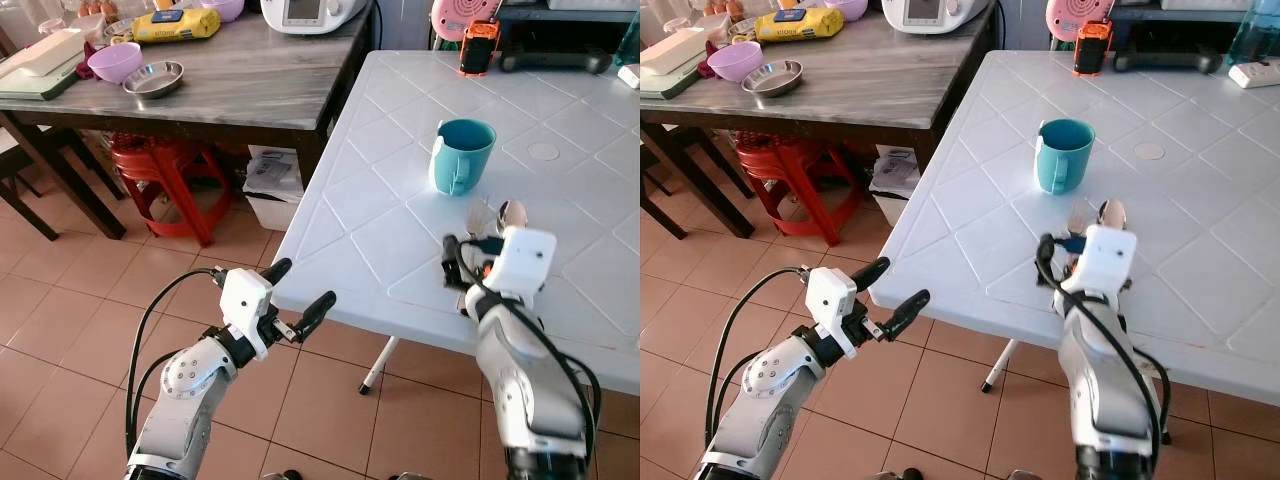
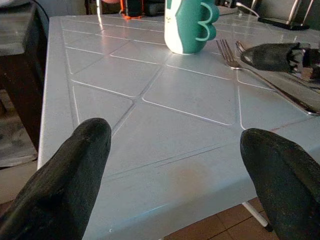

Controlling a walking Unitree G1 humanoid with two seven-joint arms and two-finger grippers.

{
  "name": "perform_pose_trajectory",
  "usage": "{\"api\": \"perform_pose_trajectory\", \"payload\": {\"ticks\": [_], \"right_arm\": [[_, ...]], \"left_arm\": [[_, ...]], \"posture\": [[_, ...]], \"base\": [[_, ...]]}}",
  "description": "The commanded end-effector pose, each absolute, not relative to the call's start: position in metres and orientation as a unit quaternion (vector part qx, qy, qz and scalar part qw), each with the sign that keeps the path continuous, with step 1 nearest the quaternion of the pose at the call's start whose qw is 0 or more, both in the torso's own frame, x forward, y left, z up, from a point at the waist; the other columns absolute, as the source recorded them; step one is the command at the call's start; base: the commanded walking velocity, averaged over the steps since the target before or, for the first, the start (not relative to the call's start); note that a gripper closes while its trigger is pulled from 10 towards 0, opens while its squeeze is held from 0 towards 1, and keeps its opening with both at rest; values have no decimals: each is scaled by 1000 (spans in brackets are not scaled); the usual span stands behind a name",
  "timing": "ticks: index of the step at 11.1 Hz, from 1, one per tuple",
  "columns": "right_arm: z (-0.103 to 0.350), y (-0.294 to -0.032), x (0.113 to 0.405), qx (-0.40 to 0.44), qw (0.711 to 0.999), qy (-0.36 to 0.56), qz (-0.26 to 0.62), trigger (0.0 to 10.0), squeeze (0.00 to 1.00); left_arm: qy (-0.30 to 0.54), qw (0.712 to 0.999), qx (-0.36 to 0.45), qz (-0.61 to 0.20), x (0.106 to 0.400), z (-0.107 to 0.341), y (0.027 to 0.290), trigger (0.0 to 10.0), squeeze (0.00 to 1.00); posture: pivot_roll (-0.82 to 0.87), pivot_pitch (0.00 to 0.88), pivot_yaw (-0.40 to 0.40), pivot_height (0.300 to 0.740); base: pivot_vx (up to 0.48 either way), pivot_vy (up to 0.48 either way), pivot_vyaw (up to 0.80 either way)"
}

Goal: Setting the table

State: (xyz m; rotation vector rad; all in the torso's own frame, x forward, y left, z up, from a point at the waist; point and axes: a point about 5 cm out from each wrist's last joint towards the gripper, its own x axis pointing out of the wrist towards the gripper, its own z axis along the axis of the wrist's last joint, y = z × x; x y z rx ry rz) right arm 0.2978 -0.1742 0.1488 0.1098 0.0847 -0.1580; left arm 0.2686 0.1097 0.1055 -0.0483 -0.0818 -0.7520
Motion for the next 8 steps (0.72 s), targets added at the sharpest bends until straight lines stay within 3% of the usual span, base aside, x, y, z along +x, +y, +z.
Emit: {"api": "perform_pose_trajectory", "payload": {"ticks": [1,3,4,5,8], "right_arm": [[146,-171,300,53,994,56,-75,10000,0],[138,-171,304,29,993,87,-75,9608,0],[136,-168,306,18,993,98,-63,2667,0],[136,-165,308,2,993,100,-56,0,0],[134,-170,314,5,992,111,-65,0,0]], "left_arm": [[-41,930,-22,-365,269,105,113,10000,0],[-57,924,-28,-378,267,108,109,10000,0],[-57,922,-32,-382,265,108,107,10000,0],[-57,922,-31,-383,265,108,107,10000,0],[-58,921,-31,-384,265,108,107,10000,0]], "posture": [[-119,150,116,740],[-119,150,113,740],[-120,152,114,740],[-118,153,113,740],[-115,151,115,740]], "base": [[0,0,0],[0,0,0],[0,0,0],[0,0,0],[0,0,0]]}}
